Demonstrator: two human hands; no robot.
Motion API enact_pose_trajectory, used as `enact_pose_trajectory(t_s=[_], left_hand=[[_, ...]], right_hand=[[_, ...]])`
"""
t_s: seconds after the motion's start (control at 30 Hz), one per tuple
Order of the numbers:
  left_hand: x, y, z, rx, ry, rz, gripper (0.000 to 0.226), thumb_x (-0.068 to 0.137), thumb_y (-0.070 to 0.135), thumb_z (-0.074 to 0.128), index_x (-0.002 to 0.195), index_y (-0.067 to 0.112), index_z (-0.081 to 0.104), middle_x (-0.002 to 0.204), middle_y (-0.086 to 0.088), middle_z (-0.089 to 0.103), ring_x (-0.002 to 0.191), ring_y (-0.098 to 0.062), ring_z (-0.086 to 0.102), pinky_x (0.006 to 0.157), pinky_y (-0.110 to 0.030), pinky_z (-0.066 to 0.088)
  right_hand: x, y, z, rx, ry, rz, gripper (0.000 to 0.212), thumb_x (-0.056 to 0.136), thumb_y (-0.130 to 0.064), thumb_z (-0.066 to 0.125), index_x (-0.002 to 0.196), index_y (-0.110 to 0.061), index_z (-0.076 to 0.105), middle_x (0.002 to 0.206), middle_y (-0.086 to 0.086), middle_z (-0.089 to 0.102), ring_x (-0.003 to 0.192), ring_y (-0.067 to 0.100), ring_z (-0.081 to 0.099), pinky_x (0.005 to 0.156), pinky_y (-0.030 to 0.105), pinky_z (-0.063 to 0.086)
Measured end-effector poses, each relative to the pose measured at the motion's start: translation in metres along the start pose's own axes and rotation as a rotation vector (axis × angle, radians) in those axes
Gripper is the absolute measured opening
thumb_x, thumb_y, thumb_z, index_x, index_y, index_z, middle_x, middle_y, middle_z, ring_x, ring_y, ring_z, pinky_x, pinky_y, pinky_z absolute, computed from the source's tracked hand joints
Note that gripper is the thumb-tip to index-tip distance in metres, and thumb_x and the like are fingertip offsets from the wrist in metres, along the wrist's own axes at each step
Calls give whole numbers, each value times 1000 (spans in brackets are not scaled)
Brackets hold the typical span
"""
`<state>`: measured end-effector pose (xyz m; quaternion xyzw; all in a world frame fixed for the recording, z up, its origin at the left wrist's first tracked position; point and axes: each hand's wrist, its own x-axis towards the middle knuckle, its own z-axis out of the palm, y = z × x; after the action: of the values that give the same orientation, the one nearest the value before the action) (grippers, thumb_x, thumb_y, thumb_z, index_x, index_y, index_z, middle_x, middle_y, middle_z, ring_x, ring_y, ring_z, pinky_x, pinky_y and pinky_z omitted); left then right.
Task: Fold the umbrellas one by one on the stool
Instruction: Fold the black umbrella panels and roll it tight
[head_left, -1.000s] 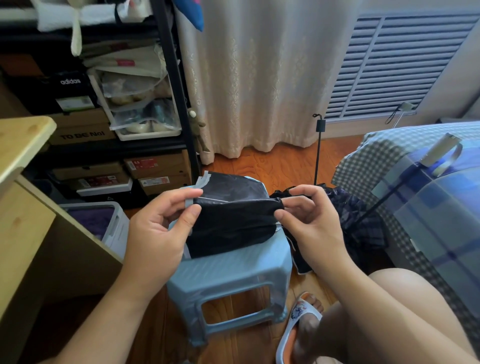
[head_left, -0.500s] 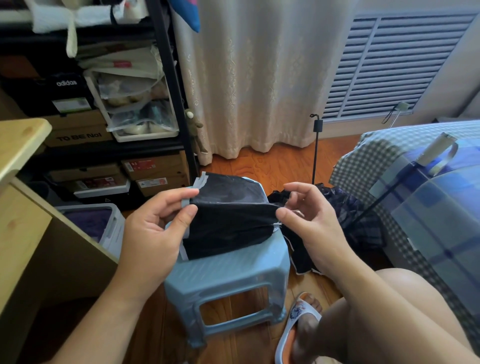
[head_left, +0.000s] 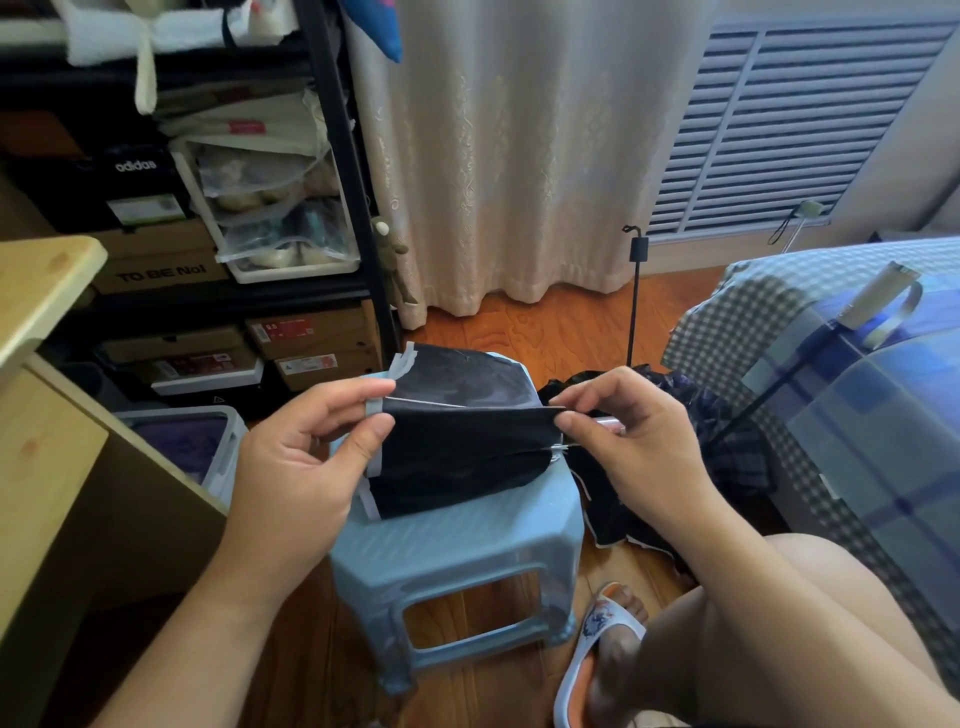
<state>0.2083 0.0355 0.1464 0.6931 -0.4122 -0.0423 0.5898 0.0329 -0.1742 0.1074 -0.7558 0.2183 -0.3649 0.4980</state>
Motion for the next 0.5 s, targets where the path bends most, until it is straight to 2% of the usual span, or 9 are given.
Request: enact_pose_trajectory(t_s=[0.1,0.2,0.3,0.37,0.5], left_hand=[[1,0,-1,-14,15,3,30,86,18,67,111,35,68,107,29,71,104,2,68,86,-9,51],[2,-1,0,-27,21,2,30,86,19,67,111,35,69,108,25,72,104,0,69,87,-11,53],[2,-2,1,-37,13,-6,30,86,19,67,111,35,69,109,23,73,104,-1,69,87,-11,53],[2,-2,2,-36,5,-8,30,86,18,67,111,34,69,109,22,73,105,-2,69,87,-11,53],[1,-4,3,-39,-3,-18,28,86,18,67,111,31,70,111,18,73,105,-3,70,89,-14,54]], right_hand=[[2,1,-4,-25,16,45,39,82,-3,83,84,-35,62,91,-4,71,91,23,70,83,49,59],[0,5,-4,-31,-36,119,37,79,-9,87,90,-32,60,89,-3,70,87,23,70,84,51,59],[-6,6,5,-31,-77,141,37,82,-12,86,105,-30,64,94,-5,75,94,15,73,91,45,59],[-9,3,10,-21,-58,118,37,85,-8,83,111,-29,67,96,-8,77,95,12,74,89,39,59],[-13,-3,13,12,-1,24,44,88,-4,78,119,-33,67,101,-9,77,100,14,74,88,28,59]])
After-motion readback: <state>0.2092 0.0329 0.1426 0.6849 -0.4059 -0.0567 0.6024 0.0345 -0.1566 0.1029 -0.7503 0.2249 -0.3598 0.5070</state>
